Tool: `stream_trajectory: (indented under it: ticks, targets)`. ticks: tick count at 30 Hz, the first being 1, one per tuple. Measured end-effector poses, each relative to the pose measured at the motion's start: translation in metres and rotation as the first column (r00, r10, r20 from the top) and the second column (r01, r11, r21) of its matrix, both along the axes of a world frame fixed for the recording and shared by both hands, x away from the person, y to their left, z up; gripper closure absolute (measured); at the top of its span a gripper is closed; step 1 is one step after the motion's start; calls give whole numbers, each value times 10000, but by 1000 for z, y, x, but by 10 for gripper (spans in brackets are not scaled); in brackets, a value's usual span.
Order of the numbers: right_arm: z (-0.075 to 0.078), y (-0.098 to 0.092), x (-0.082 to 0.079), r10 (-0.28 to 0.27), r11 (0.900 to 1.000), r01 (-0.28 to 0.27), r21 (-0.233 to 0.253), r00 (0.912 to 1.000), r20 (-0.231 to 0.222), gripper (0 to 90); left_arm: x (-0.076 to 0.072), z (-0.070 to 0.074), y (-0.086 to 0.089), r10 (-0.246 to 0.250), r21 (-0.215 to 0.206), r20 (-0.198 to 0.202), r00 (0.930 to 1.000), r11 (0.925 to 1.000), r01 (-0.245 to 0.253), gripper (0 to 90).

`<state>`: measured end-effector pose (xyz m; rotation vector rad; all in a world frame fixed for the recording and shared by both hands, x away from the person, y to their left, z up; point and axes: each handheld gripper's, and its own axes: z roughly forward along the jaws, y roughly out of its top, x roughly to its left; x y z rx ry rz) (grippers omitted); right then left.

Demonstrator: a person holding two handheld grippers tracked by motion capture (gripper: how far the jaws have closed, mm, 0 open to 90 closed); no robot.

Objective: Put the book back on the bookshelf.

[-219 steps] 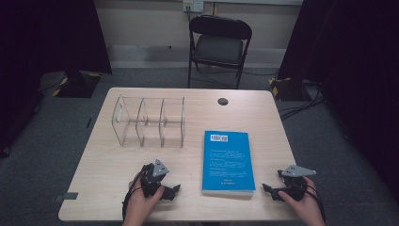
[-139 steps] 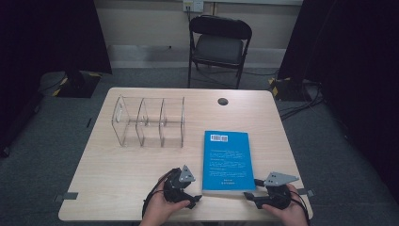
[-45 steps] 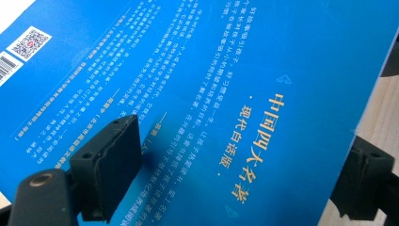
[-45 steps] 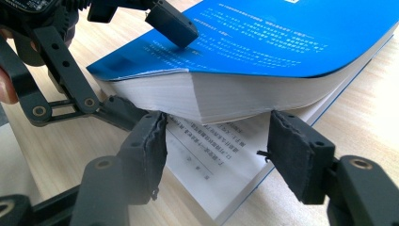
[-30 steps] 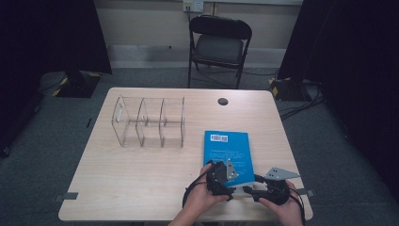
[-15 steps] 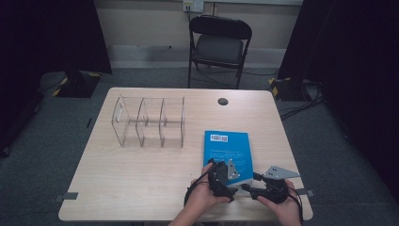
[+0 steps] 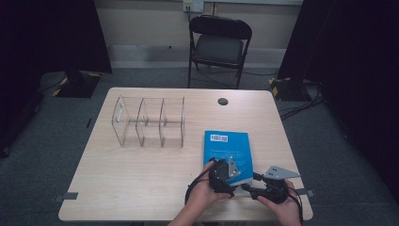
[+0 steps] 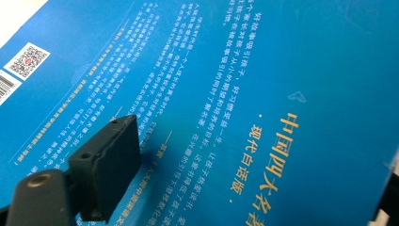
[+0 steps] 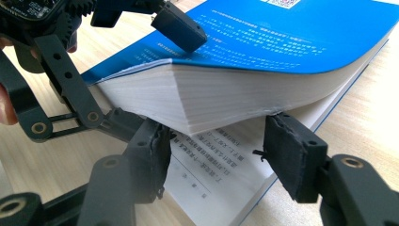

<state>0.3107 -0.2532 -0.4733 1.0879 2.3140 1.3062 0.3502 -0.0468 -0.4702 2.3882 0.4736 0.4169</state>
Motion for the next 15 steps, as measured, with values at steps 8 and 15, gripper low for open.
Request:
stream_trajectory:
  ticks: [8,15]
  targets:
    - [-2,-2,4,172,9997,-167,161,9993,-329,332,-4,6,0,-829,32,182,9964,9966,829,349]
    - [-9,-9,4,368,9991,-377,-209,9984,-429,309,-3,13,3,-1264,-42,-81,9919,9920,1264,485]
